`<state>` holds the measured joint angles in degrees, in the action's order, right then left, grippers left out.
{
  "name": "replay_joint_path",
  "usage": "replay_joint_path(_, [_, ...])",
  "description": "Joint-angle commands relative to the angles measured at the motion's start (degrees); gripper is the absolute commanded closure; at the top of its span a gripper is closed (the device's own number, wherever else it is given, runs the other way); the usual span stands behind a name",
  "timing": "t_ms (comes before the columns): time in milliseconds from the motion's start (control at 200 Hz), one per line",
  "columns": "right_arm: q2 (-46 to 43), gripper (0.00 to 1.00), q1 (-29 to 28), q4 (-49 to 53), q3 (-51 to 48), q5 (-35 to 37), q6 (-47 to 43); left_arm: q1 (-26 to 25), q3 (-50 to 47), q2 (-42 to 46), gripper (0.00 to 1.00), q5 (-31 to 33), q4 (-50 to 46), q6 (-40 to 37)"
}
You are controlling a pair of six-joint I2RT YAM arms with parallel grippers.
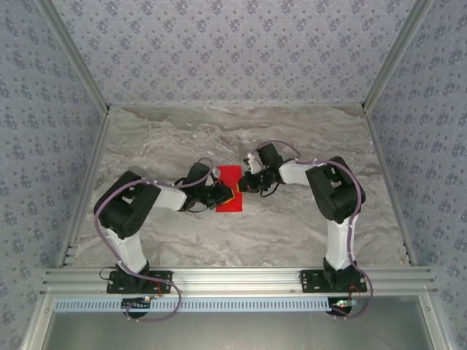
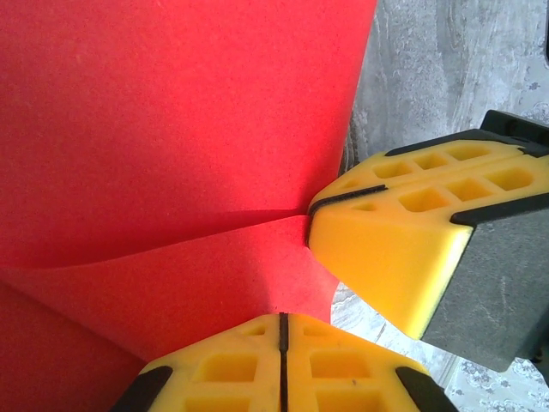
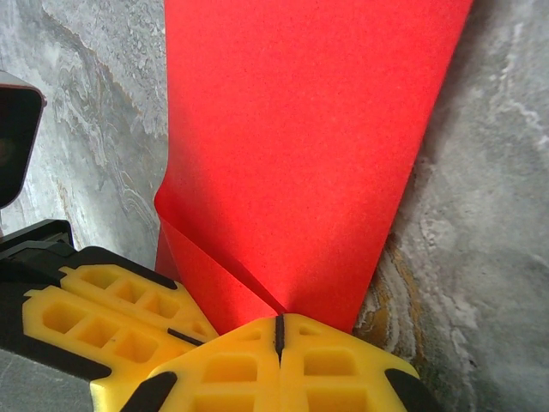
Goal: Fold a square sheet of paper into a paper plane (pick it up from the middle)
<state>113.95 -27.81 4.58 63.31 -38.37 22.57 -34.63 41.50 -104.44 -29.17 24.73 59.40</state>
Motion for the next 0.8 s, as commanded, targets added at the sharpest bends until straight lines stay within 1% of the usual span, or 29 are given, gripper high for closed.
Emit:
replay_joint_path(0, [1.56,1.00,-0.25,1.94,1.29,1.26,-1.34,-0.44,0.64,-1.12,0.93,1.03,-2.44,-0.86])
replay_joint_path(85, [1.24,0.98,-0.29,2.26,1.46,1.28,-1.25,-0.45,0.73,-1.03,0.93,1.54,-3.51,-0.64])
replay_joint_path(210, [-1.19,0.89,0.14,2.64,1.42,1.94,0.12,-0.53,0.69,-0.59,0.94,2.92,-5.71,-0.64])
replay_joint_path(295, [-4.35,0.81,0.58,2.27,0.58,4.23,1.64,-0.61,0.52,-0.32,0.94,3.65,-6.72,-0.60])
replay_joint_path(400, [-7.38,0.76,0.82,1.18,-1.28,6.87,3.03,-0.61,0.32,-0.08,0.94,4.18,-7.38,-0.66])
replay_joint_path(440, [-7.90,0.75,0.67,0.94,-1.77,7.34,3.47,-0.66,0.26,-0.06,0.94,4.34,-7.50,-0.60])
replay_joint_path(500, [-7.75,0.78,0.14,0.98,-1.96,6.58,3.54,-0.72,0.25,0.11,0.95,4.54,-7.78,-0.51])
replay_joint_path(615, [-6.38,0.89,-1.29,1.38,-1.94,5.72,3.62,-0.73,0.27,0.19,0.95,4.72,-7.96,-0.42])
replay_joint_path(660, [-5.82,0.93,-1.66,1.23,-2.02,5.74,3.83,-0.70,0.30,0.21,0.95,4.77,-8.05,-0.42])
replay_joint_path(794, [-3.94,0.95,-2.16,0.75,-1.77,5.16,4.27,-0.79,0.07,0.47,0.96,4.78,-7.95,-0.38])
